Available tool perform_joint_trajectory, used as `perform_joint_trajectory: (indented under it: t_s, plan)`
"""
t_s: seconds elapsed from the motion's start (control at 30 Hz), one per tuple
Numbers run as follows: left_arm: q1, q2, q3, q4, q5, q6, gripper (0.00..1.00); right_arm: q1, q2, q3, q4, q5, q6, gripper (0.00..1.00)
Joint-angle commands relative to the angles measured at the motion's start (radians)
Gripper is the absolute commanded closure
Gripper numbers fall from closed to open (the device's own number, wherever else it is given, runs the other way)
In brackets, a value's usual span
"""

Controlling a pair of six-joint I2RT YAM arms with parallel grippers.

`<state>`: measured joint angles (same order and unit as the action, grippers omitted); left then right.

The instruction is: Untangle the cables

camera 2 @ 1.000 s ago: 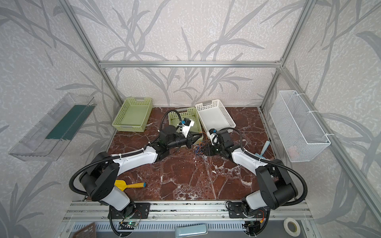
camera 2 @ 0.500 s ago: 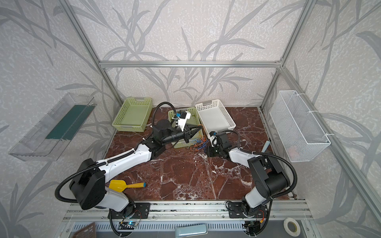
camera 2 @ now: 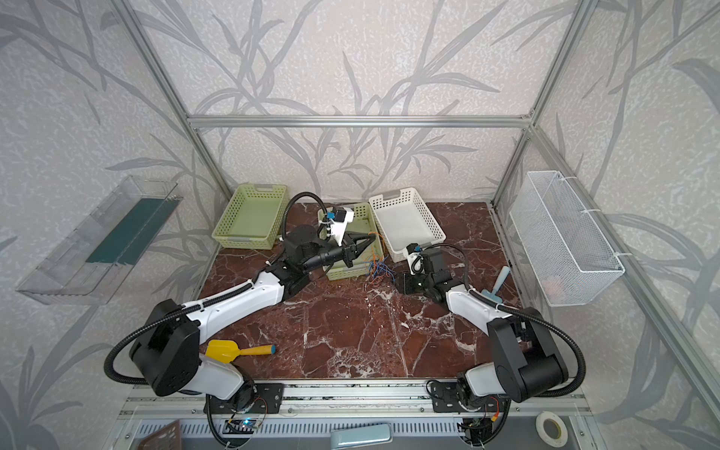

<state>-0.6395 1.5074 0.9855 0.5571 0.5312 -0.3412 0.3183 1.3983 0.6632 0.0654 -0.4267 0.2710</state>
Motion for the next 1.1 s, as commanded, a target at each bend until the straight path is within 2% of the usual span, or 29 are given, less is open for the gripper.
perform_joint_trajectory:
  t_s: [0.0,0.13,0.27,0.4,0.53,0.6,0.67,0.77,1.07]
  plan:
    - [0.001,0.025,-0.016,0.082,0.019,-0.030,1.00,-0.005,-0.031,-0.018,-0.058,0.010,-0.066,0.49]
    - [0.001,0.043,-0.021,0.117,0.021,-0.055,1.00,-0.006,-0.047,-0.033,-0.063,0.022,-0.083,0.45]
    - [0.000,0.043,-0.029,0.125,0.017,-0.062,1.00,-0.005,-0.056,-0.028,-0.071,0.001,-0.102,0.46]
    - [0.001,0.029,-0.047,0.128,0.000,-0.052,1.00,-0.005,-0.043,-0.011,-0.114,0.004,-0.116,0.68]
    - [0.001,0.016,-0.056,0.126,-0.002,-0.044,1.00,-0.007,-0.008,0.003,-0.114,-0.009,-0.106,0.75]
    - [0.001,0.015,-0.055,0.127,-0.001,-0.042,1.00,-0.007,0.001,0.004,-0.087,-0.044,-0.092,0.73]
    - [0.001,0.020,-0.053,0.130,-0.002,-0.042,1.00,-0.006,-0.004,-0.006,-0.042,-0.085,-0.070,0.62]
    - [0.000,0.022,-0.053,0.142,-0.001,-0.050,1.00,-0.004,-0.012,-0.026,0.012,-0.127,-0.055,0.53]
    - [-0.008,0.016,-0.068,0.179,0.011,-0.079,1.00,-0.001,0.014,-0.040,0.080,-0.182,-0.029,0.50]
